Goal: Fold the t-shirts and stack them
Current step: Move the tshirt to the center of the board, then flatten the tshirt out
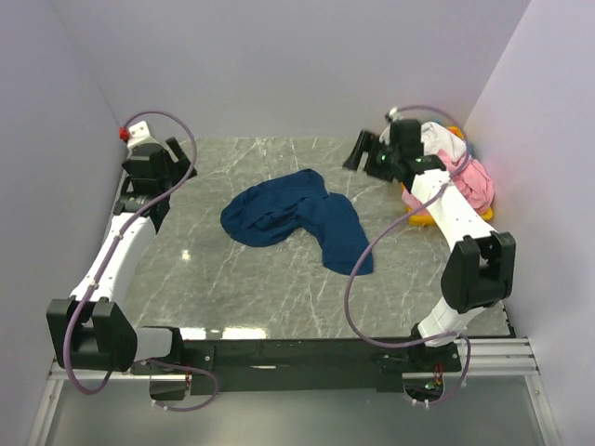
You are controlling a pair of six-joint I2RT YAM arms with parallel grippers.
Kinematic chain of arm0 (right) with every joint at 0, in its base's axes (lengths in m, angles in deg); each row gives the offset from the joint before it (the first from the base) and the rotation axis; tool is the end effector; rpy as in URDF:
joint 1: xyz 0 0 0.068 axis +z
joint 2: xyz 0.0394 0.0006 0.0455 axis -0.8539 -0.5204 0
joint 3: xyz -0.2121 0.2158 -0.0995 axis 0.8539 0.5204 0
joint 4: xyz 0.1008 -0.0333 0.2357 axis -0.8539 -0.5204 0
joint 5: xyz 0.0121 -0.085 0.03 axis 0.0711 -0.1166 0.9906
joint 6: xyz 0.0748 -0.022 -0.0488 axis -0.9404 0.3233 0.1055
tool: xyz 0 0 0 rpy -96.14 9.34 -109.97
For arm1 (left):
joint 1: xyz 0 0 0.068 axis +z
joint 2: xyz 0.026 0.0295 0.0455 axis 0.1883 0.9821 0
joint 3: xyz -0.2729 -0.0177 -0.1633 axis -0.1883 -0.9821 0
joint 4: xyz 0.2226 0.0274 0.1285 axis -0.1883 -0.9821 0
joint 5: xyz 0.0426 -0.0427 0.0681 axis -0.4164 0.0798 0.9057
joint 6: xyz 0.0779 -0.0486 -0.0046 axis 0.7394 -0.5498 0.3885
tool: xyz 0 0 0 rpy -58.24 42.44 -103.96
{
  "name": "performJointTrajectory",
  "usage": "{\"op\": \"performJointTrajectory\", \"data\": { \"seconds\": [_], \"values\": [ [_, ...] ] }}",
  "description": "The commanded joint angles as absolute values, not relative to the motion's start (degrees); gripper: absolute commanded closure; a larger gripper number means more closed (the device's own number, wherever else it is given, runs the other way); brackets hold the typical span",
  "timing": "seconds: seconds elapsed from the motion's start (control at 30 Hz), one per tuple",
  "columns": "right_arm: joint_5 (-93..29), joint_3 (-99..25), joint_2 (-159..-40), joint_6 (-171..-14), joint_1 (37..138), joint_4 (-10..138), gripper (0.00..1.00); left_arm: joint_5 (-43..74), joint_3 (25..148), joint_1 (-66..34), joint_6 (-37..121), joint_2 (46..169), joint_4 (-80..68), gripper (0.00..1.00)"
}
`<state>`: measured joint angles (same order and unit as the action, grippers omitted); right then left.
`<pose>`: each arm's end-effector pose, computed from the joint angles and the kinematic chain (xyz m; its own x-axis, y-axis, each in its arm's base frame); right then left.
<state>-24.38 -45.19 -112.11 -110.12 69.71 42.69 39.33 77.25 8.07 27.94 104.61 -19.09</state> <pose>0.4057 0.1012 0.3602 -0.6405 0.2830 -0.7139 -0.1487 0.8663 0.4768 0.3210 0.0068 0.3710 -0.2395 -0.4048 -0.8825 -0.3422 0.8858 -0.3135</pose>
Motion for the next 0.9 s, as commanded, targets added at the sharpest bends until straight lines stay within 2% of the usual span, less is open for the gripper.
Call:
{"op": "performJointTrajectory", "data": {
  "seconds": [0.0, 0.2, 0.43, 0.57, 0.7, 0.87],
  "values": [
    [-29.0, -43.8, -109.1, -105.2, 71.1, 40.6, 0.12, 37.1, 76.1, 5.8, 25.3, 106.0, -20.8, 0.12],
    [-25.0, -43.7, -112.1, -103.6, 72.6, 39.6, 0.15, 28.8, 73.7, 4.6, 19.9, 109.3, -21.9, 0.18],
    [-29.4, -40.1, -114.4, -99.9, 79.6, 34.4, 0.19, 26.3, 73.5, 0.8, 18.1, 114.0, -24.2, 0.23],
    [-29.6, -34.3, -113.9, -103.3, 79.7, 36.3, 0.2, 25.4, 73.4, -2.4, 18.0, 115.8, -22.7, 0.23],
    [-28.4, -33.1, -115.2, -106.4, 78.9, 36.9, 0.19, 19.6, 75.0, -4.6, 18.4, 119.6, -19.8, 0.23],
    [-27.9, -32.5, -115.9, -107.3, 74.7, 37.6, 0.19, 20.5, 77.0, -6.5, 16.8, 124.0, -23.3, 0.24]
  ]
}}
